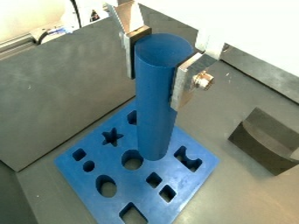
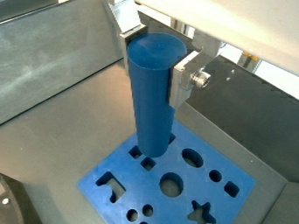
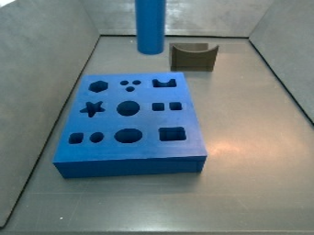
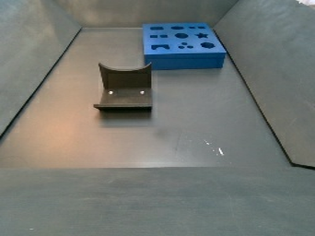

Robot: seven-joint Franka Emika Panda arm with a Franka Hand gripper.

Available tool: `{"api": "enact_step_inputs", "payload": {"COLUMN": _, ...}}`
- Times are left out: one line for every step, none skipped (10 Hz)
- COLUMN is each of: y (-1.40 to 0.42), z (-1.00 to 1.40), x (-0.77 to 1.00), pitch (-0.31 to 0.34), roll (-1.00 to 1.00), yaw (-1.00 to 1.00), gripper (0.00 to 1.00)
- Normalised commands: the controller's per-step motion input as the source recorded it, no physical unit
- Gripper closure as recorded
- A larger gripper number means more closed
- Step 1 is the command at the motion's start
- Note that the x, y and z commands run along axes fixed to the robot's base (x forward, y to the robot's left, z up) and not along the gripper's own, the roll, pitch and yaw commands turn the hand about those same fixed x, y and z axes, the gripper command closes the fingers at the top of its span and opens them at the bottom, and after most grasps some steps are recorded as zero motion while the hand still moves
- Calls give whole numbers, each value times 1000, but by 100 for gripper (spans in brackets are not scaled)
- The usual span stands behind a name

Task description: Insert the round object.

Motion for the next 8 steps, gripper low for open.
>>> {"api": "enact_step_inputs", "payload": {"y": -129, "z": -1000, "x": -320, "pitch": -11, "roll": 86, "yaw": 100, "gripper": 100}}
{"api": "enact_step_inputs", "payload": {"y": -186, "z": -1000, "x": -323, "pitch": 0, "roll": 56, "yaw": 103, "gripper": 100}}
{"api": "enact_step_inputs", "payload": {"y": -94, "z": -1000, "x": -137, "pitch": -19, "roll": 80, "yaw": 43, "gripper": 100}}
{"api": "enact_step_inputs", "payload": {"y": 0, "z": -560, "x": 0, "pitch": 64, "roll": 326, "yaw": -20, "gripper": 100}}
{"api": "enact_step_inputs", "payload": {"y": 0, "z": -700, "x": -331, "pitch": 0, "roll": 267, "yaw": 0, "gripper": 100}}
{"api": "enact_step_inputs", "payload": {"y": -34, "z": -729, "x": -537, "pitch": 0, "roll": 161, "yaw": 0, "gripper": 100}}
{"api": "enact_step_inputs", "payload": {"y": -151, "z": -474, "x": -314, "pitch": 0, "roll": 161, "yaw": 0, "gripper": 100}}
{"api": "enact_step_inputs", "payload": {"y": -91, "z": -183, "x": -97, "pitch": 0, "roll": 0, "yaw": 0, "gripper": 100}}
